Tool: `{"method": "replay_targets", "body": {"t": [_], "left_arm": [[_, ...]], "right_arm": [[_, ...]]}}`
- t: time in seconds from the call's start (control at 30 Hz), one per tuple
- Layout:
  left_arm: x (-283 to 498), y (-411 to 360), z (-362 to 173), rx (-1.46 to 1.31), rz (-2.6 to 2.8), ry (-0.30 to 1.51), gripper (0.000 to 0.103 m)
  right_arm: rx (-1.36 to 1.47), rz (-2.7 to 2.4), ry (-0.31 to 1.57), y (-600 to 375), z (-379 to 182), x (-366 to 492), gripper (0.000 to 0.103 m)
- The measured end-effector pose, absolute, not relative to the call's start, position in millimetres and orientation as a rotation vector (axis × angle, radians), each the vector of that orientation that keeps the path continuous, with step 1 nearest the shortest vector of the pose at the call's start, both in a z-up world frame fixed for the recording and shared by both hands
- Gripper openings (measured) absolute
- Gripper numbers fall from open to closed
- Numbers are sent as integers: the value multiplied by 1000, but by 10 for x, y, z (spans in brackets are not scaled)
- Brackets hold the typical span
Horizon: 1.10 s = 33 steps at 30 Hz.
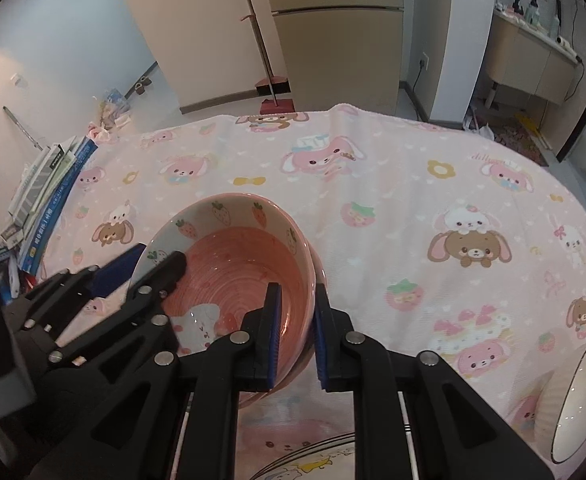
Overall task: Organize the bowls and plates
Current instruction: 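Lower the pink bowl into the other pink bowl with both grippers, then open both grippers to release the nested pink bowl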
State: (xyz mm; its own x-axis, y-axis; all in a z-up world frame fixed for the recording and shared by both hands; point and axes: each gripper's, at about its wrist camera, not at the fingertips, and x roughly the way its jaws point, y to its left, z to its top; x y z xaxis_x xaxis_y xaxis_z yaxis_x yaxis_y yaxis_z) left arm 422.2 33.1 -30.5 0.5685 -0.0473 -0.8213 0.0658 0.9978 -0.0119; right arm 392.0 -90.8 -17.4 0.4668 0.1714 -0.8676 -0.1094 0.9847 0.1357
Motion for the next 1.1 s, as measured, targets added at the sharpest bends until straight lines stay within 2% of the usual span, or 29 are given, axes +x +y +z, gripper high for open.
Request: {"method": "replay_targets", "body": {"t": [0.07, 0.1, 0.13, 0.27, 0.53, 1.0, 1.07, 1.1], "left_arm": [[4222, 376, -299, 5, -62, 996, 31], [4221, 403, -293, -15, -65, 1004, 25], [4214, 432, -281, -53, -91, 1006, 15], [4205, 385, -286, -37, -103, 1009, 9], [4186, 322, -278, 1, -82, 1001, 9], [3957, 392, 197, 19, -69, 847, 9], [3940, 387, 234, 47, -55, 852, 17], [3923, 389, 263, 53, -47, 841, 27]], "right_arm": [[39, 166, 1068, -877, -165, 3902, 13], [32, 165, 1066, -883, -160, 3906, 13], [24, 166, 1065, -880, -156, 3905, 13], [-15, 150, 1060, -895, -134, 3902, 12], [-35, 151, 1036, -954, -76, 3895, 6], [-51, 177, 975, -1007, 144, 3788, 6], [-52, 165, 960, -1051, 198, 3773, 6], [-39, 165, 955, -1089, 228, 3771, 7]]}}
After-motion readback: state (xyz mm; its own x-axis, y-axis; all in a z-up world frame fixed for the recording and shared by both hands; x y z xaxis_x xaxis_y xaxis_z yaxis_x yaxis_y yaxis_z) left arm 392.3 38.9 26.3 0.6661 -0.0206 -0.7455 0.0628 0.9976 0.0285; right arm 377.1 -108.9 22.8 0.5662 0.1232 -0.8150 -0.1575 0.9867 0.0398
